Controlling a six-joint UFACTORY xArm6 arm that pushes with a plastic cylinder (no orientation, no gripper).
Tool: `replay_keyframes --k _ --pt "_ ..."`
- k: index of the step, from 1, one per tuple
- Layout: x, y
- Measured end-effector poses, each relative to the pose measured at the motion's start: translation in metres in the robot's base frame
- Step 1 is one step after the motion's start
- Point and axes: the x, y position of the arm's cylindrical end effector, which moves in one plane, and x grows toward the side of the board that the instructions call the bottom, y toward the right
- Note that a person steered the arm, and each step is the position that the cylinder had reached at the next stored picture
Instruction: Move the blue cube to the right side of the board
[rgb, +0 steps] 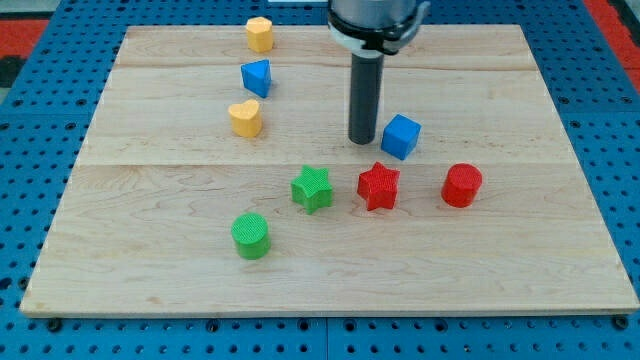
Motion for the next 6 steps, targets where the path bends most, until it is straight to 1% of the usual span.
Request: replay_keyframes --k 1,2,3,4,5,6 --pt "0.002 0.006" --pt "0.008 0.052" --pt "0.008 0.134" --pt "-0.010 0.150" --pt "-0.026 0.125" --pt "-0.021 0.090"
